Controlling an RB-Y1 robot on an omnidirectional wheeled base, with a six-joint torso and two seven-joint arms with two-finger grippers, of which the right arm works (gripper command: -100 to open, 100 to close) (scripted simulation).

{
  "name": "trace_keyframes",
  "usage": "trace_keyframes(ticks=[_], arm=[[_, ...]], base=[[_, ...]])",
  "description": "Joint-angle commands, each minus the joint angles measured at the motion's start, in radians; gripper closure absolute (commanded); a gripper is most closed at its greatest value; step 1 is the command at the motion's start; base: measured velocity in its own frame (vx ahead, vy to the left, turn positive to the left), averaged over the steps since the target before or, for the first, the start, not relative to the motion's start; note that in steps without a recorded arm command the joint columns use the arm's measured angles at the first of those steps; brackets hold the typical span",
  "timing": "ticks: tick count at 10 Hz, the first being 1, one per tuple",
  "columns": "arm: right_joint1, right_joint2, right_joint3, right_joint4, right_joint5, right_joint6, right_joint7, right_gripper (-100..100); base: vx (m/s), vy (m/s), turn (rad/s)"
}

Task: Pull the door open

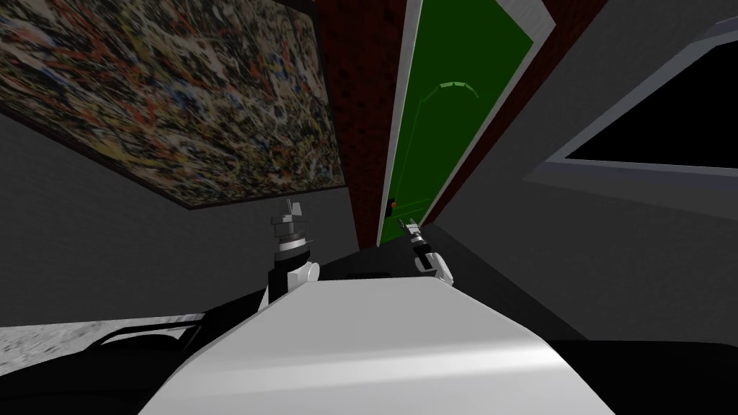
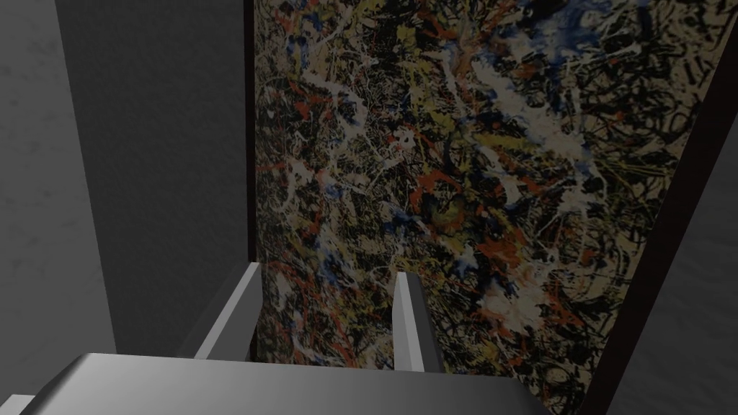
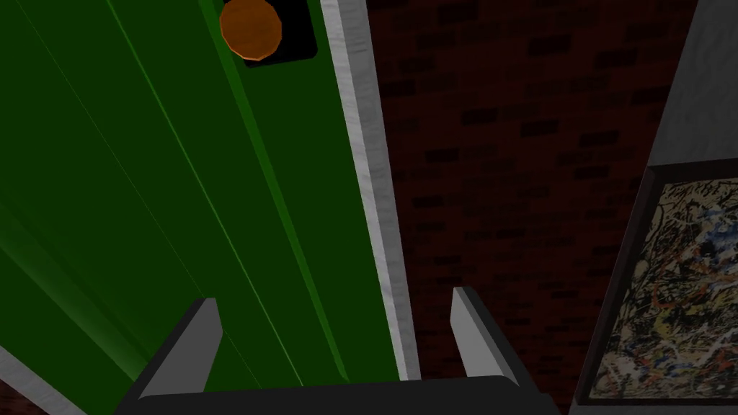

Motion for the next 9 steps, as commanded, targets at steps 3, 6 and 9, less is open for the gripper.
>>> trace_keyframes(ticks=[3,6,9], arm=[[-0.033,0.016,-0.02,0.065,0.083,0.0,0.027,-100],[-0.056,0.032,-0.035,0.111,0.144,-0.001,0.047,-100],[-0.078,0.051,-0.049,0.154,0.2,-0.001,0.065,-100]], base=[[0.071,-0.143,0.152],[0.065,-0.143,0.131],[0.057,-0.142,0.134]])
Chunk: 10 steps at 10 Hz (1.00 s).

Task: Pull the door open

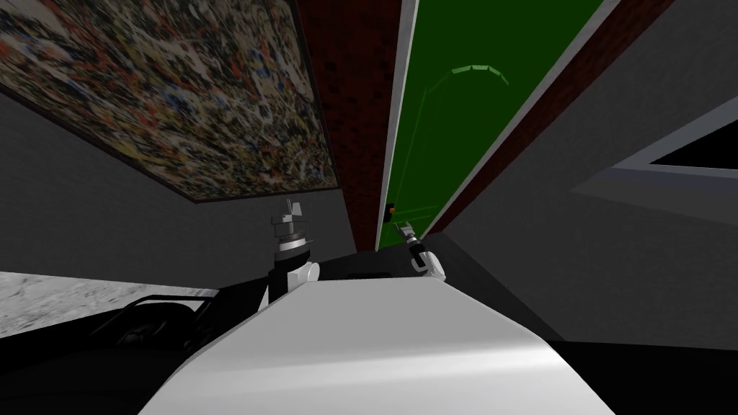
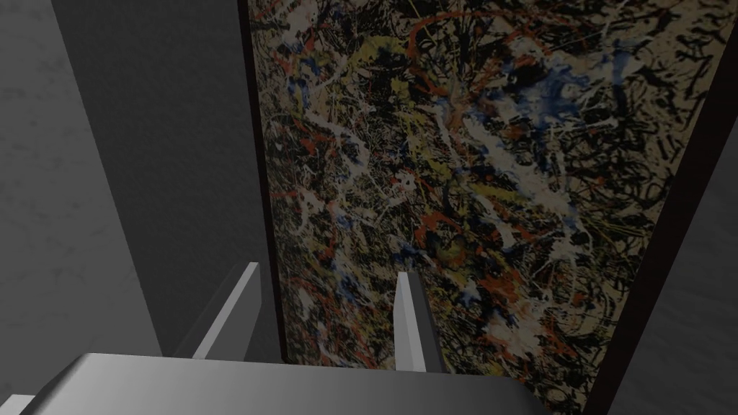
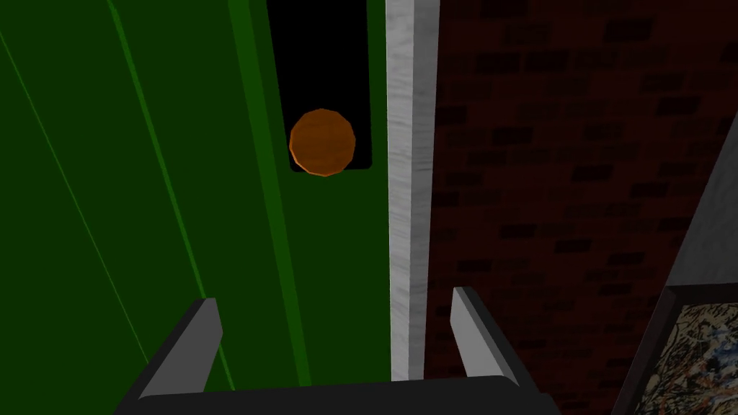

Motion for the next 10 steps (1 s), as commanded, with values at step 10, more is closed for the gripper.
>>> trace_keyframes(ticks=[10], arm=[[-0.114,-0.004,-0.175,0.124,-0.053,0.063,0.149,-100]], base=[[0.028,-0.051,0.228]])
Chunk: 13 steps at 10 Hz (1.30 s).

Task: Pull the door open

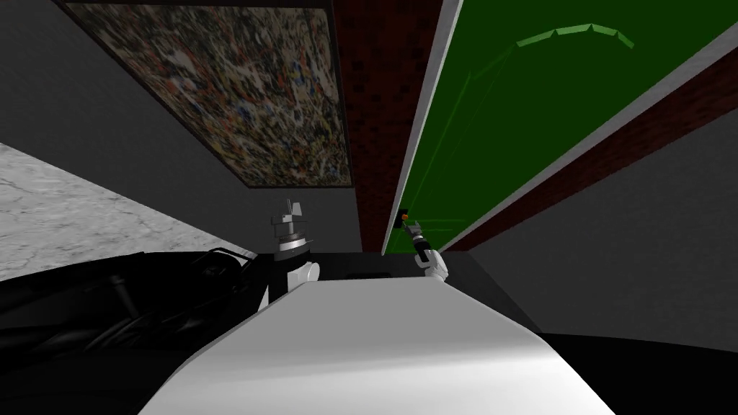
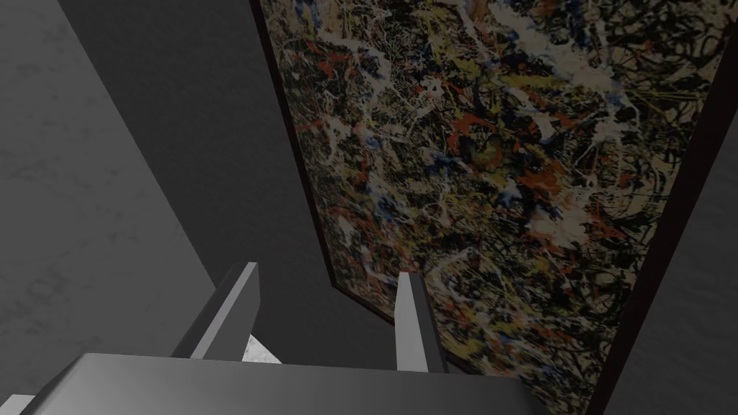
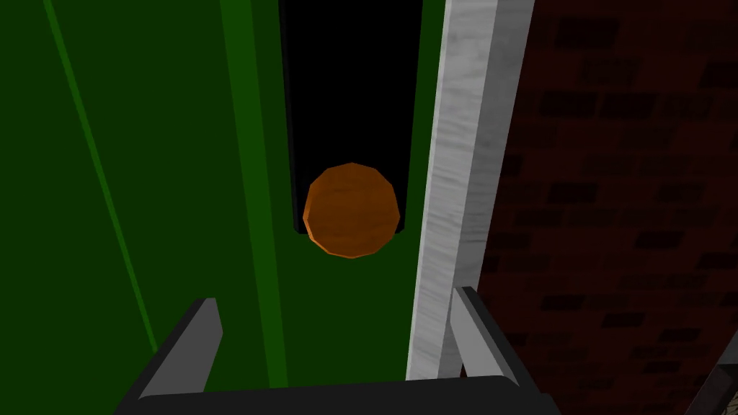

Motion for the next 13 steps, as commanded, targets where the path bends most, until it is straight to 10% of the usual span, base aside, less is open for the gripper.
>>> trace_keyframes(ticks=[1,8,9,13], arm=[[-0.02,0.003,-0.031,0.015,-0.017,0.019,0.027,-100],[-0.101,0.048,-0.155,0.097,-0.085,0.057,0.136,-100],[-0.101,0.048,-0.155,0.097,-0.085,0.057,0.136,100],[-0.101,0.048,-0.155,0.097,-0.085,0.057,0.136,100]], base=[[0.026,-0.045,0.258],[0.017,-0.056,0.247],[-0.002,0.007,-0.052],[0.0,0.007,-0.005]])
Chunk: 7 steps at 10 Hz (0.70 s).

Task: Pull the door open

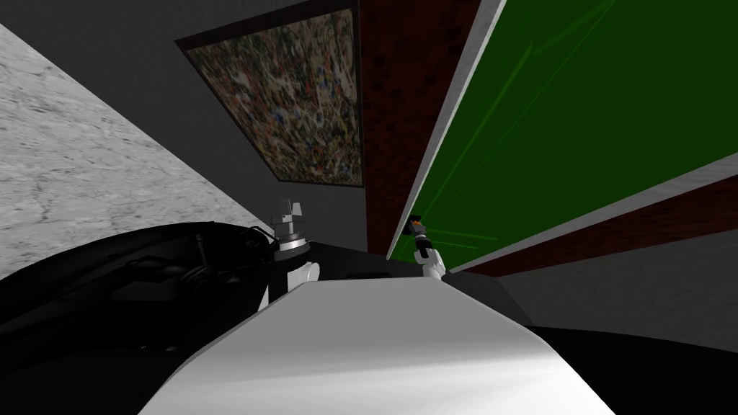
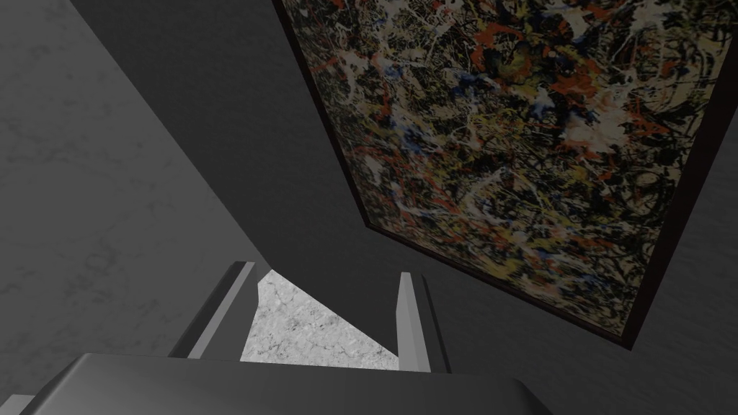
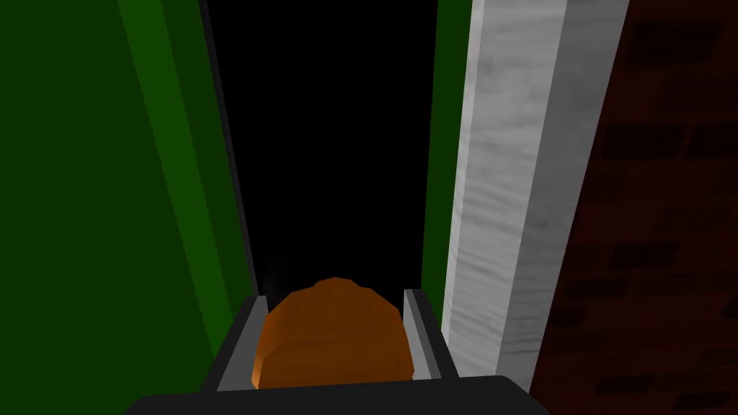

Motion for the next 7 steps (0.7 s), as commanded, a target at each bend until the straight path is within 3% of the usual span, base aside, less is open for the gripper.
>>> trace_keyframes(ticks=[1,7], arm=[[0.0,0.002,0.002,0.001,0.0,-0.001,0.0,100],[0.006,-0.025,0.04,-0.002,-0.111,0.006,-0.154,100]], base=[[0.0,0.0,0.0],[-0.033,-0.006,0.027]])
